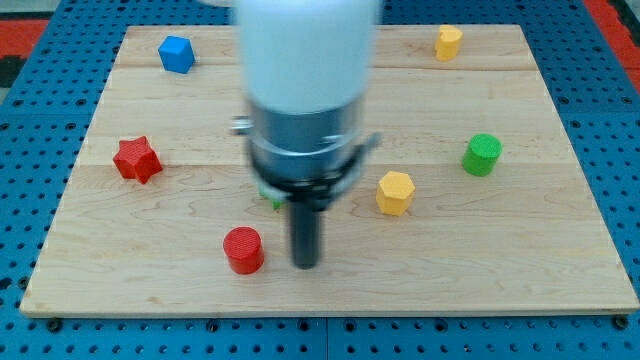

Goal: Point at yellow hexagon

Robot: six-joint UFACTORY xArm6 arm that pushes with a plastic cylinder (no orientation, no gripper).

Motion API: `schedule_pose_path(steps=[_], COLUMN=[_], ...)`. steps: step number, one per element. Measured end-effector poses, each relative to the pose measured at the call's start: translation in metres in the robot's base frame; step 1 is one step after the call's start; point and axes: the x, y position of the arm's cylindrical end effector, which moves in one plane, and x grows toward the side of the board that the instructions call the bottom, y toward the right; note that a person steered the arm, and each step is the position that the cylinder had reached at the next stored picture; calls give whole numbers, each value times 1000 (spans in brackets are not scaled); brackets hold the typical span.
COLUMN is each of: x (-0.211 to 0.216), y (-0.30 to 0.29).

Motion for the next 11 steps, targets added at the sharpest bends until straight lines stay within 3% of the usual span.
schedule_pose_path(steps=[1,2,4,6,11], x=[0,-7,-16,-34,-35], y=[-85,-131,-72,-50,-41])
